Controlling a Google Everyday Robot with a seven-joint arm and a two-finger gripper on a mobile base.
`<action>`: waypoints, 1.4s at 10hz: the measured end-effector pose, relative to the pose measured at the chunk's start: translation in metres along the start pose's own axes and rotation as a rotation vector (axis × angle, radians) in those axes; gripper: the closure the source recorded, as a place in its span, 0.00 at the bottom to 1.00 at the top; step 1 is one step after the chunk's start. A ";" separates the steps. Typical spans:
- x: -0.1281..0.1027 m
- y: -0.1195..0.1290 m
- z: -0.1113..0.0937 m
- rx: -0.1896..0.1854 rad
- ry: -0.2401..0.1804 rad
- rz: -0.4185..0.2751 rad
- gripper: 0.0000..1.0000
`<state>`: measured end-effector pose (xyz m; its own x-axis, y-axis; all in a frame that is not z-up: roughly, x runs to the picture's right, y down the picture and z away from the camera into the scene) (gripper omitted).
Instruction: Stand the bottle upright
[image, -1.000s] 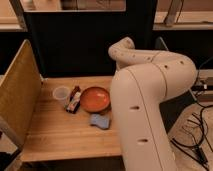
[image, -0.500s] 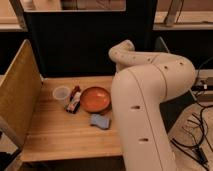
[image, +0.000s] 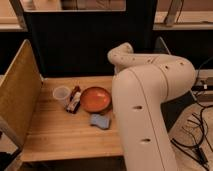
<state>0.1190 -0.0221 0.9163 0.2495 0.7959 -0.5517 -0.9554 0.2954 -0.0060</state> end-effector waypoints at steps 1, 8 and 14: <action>0.005 0.006 0.007 -0.010 0.015 -0.010 0.20; -0.003 0.007 0.027 -0.010 0.049 0.012 0.20; -0.005 0.010 0.054 -0.014 0.100 0.030 0.20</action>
<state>0.1164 0.0056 0.9640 0.2040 0.7473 -0.6324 -0.9646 0.2638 0.0005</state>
